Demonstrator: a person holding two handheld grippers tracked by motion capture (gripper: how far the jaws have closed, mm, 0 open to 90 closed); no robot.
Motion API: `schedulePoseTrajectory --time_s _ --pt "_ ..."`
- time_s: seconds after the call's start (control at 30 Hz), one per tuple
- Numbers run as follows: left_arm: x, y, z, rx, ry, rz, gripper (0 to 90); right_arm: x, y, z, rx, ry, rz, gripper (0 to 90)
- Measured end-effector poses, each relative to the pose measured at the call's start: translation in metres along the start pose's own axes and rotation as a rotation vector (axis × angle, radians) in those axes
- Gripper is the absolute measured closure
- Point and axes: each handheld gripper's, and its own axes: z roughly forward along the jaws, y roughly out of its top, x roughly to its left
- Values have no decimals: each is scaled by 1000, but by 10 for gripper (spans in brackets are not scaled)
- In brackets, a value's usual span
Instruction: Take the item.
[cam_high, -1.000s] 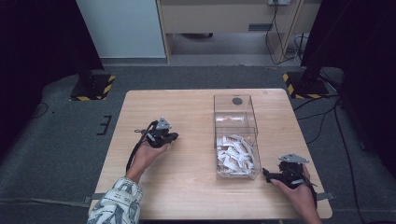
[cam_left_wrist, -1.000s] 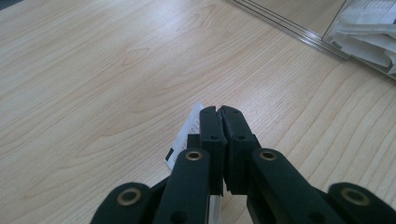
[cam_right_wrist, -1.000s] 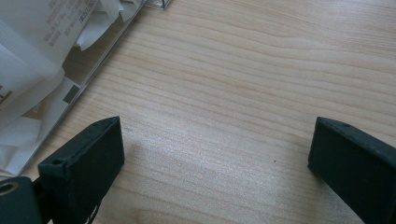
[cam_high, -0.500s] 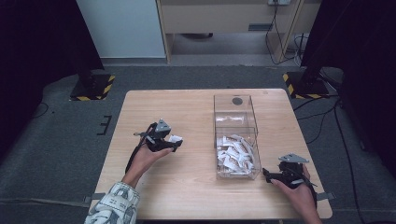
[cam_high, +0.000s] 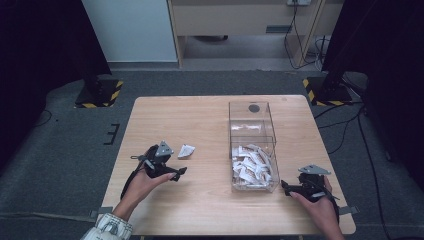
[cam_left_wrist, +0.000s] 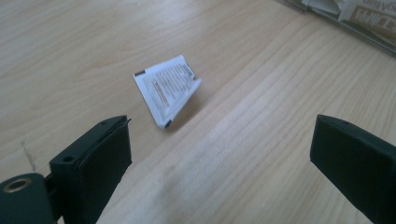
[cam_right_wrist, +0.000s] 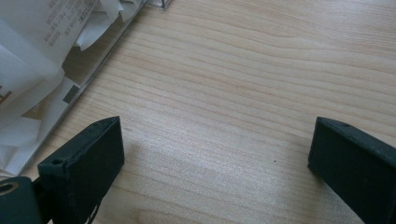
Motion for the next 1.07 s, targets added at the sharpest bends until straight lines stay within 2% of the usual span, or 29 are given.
schedulePoseTrajectory --time_s 0.13,0.33,0.4,0.53,0.63,0.7,0.77,0.93,1.07 --pt "-5 -11 -4 33 20 16 49 0 0 0 0 0 0 38" --pt "-1 -30 -18 46 21 -1 46 0 0 0 0 0 0 38" --pt "3 -40 -20 53 22 -21 45 0 0 0 0 0 0 38" --pt "6 -60 -20 99 37 -29 46 0 0 0 -2 -1 0 38" --pt "8 -68 -20 116 41 -32 42 0 0 0 -2 -3 2 38" --pt "9 -72 -18 115 45 -41 40 0 0 0 -2 -2 1 38" --pt "11 -75 -16 91 29 -67 21 0 0 0 0 -2 3 38" --pt "11 -83 -15 19 33 -73 0 1 -1 -1 2 -1 4 38" --pt "11 -83 -15 18 31 -72 0 1 -1 -1 0 -2 -1 38"
